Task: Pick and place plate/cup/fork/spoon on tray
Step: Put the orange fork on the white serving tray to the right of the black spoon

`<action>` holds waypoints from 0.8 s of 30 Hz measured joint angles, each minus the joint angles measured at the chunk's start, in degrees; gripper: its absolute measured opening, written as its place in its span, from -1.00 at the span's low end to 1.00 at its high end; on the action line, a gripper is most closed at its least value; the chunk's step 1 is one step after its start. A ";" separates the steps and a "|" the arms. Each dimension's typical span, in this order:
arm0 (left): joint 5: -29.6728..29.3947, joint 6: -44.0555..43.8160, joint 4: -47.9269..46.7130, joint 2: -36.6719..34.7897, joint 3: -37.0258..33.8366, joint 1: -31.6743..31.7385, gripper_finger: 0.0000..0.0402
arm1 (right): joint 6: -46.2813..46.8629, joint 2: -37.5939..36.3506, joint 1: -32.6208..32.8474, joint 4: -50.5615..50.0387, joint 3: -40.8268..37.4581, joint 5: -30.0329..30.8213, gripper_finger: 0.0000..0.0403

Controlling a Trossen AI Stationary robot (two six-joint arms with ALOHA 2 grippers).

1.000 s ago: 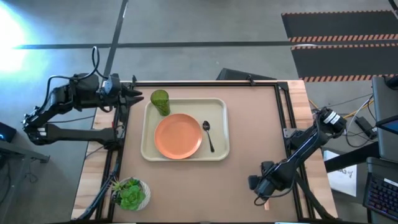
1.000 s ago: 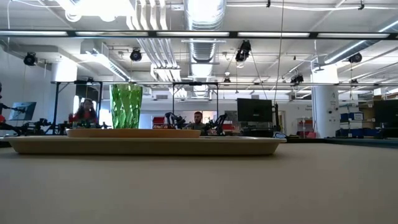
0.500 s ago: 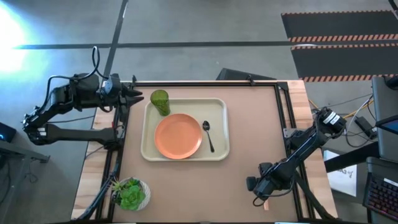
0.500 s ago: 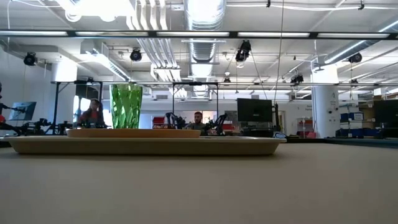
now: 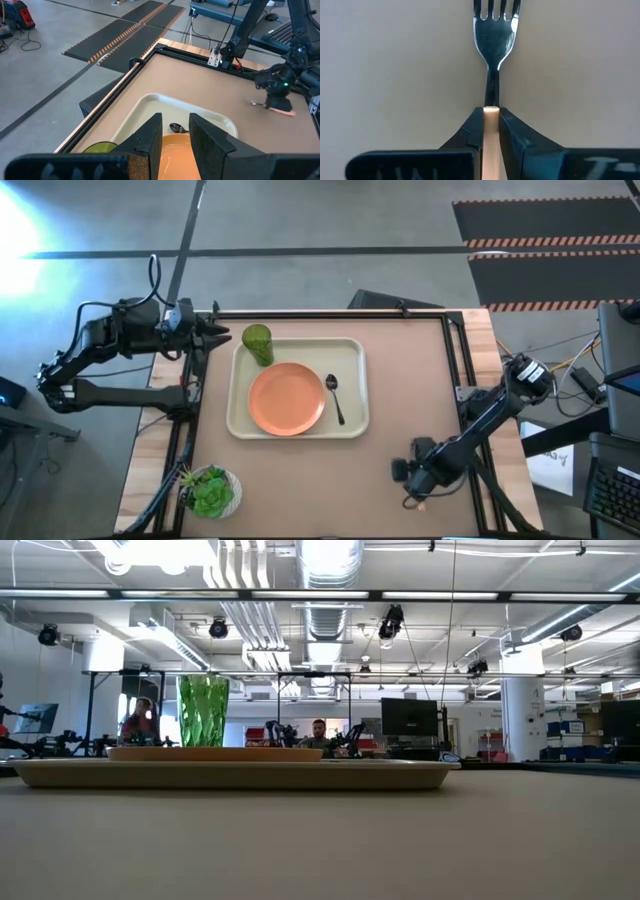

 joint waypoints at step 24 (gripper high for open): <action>-0.01 1.22 -0.07 -0.06 0.00 0.01 -0.61 | -39.80 -0.09 -25.71 -15.55 22.33 32.54 -0.90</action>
